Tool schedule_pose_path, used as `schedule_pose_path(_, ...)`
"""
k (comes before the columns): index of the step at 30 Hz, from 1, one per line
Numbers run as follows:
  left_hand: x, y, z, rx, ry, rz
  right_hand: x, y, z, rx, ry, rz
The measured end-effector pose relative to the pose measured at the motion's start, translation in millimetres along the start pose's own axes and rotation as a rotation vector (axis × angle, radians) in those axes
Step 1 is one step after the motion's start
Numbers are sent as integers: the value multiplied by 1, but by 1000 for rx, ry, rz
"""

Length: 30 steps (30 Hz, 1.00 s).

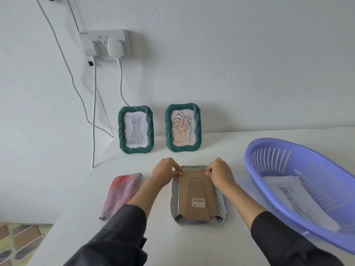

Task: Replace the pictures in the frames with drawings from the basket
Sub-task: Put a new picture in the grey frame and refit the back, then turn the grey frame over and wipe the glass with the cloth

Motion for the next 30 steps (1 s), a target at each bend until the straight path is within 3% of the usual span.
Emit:
schedule_pose_path(8,18,-3,-10,160,67,78,16,3,17,-72,-3,48)
schedule_pose_path(12,27,-3,-6,172,59,144,36,4,33,-132,50,-16)
schedule_pose_path(15,34,-4,-9,213,-38,197,55,8,32,-131,-48,-124)
schedule_pose_path(18,39,-5,-13,213,-32,185,68,11,23,-154,-76,-156)
schedule_pose_path(24,47,2,-9,248,-36,213,79,3,33,-230,59,-104)
schedule_pose_path(30,52,15,-1,417,7,266,79,-46,71,-102,241,181)
Point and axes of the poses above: each hand's wrist, its own x-axis away from the middle knuckle, its own z-axis out of the back of the hand, y = z × x, the point moved 2 cm from there along -x, towards the middle knuckle, and after that the axes turned 10 degrees about -x, right-handed, at the moved point
